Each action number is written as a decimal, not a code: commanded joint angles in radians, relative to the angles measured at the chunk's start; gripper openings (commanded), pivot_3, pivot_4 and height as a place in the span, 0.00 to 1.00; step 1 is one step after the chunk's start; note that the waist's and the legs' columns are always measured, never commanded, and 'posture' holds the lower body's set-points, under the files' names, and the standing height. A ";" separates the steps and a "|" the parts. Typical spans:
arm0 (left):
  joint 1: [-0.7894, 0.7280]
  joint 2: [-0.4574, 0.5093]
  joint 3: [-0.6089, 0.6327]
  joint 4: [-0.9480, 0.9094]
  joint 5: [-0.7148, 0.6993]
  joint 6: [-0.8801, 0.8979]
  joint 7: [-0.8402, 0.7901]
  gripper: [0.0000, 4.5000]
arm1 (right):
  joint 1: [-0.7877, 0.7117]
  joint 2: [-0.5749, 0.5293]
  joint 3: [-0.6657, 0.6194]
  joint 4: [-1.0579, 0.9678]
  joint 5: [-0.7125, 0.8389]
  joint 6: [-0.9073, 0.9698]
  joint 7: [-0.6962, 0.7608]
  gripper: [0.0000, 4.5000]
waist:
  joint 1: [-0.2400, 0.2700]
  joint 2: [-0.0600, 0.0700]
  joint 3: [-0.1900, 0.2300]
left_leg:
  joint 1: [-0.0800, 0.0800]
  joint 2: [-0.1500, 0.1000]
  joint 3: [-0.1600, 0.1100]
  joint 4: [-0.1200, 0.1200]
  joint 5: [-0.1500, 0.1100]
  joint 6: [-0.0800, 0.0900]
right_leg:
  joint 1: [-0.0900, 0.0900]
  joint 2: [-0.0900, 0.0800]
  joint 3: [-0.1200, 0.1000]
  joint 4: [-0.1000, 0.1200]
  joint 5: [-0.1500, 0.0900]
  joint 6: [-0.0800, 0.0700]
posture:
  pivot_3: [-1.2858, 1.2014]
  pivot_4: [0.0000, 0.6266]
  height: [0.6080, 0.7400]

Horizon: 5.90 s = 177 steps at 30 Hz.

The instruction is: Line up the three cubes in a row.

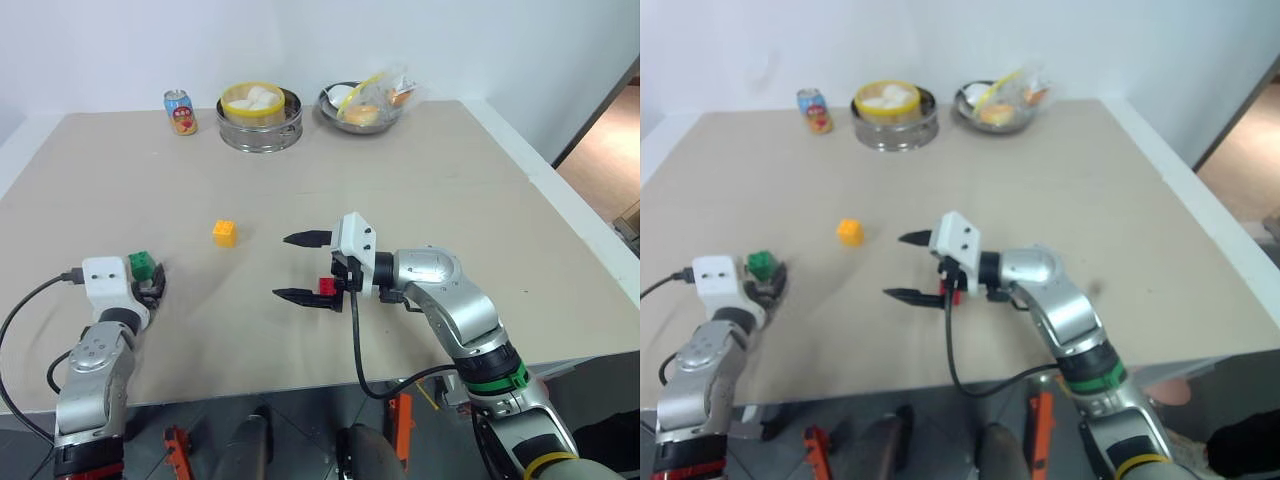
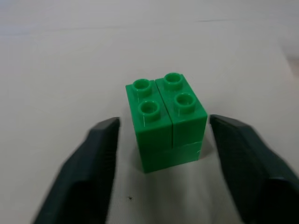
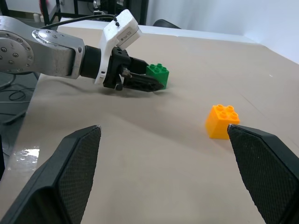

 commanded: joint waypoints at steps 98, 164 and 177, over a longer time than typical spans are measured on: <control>-0.236 0.013 -0.128 0.048 0.037 -0.064 -0.211 0.99 | 0.102 -0.197 -0.073 -0.232 0.139 0.135 -0.040 1.00 | 0.007 -0.003 0.001 | -0.001 0.029 0.032 0.013 -0.008 -0.003 | 0.002 0.001 -0.013 -0.002 0.007 -0.003 | 0.52 0.24 1.00; -0.320 0.409 -0.305 0.492 -0.122 -0.504 -1.362 0.29 | 0.092 -0.259 -0.138 -0.329 0.318 0.333 0.019 1.00 | 0.001 -0.003 0.002 | -0.004 0.041 0.051 0.011 -0.009 -0.003 | -0.010 -0.004 -0.018 -0.002 0.008 -0.008 | 0.52 0.24 1.00; -0.347 0.410 -0.314 0.549 -0.094 -0.549 -1.374 0.29 | 0.113 -0.273 -0.095 -0.307 0.268 0.262 0.043 1.00 | 0.001 -0.003 0.002 | -0.004 0.042 0.052 0.012 -0.010 -0.003 | -0.011 -0.004 -0.018 -0.002 0.009 -0.008 | 0.52 0.24 1.00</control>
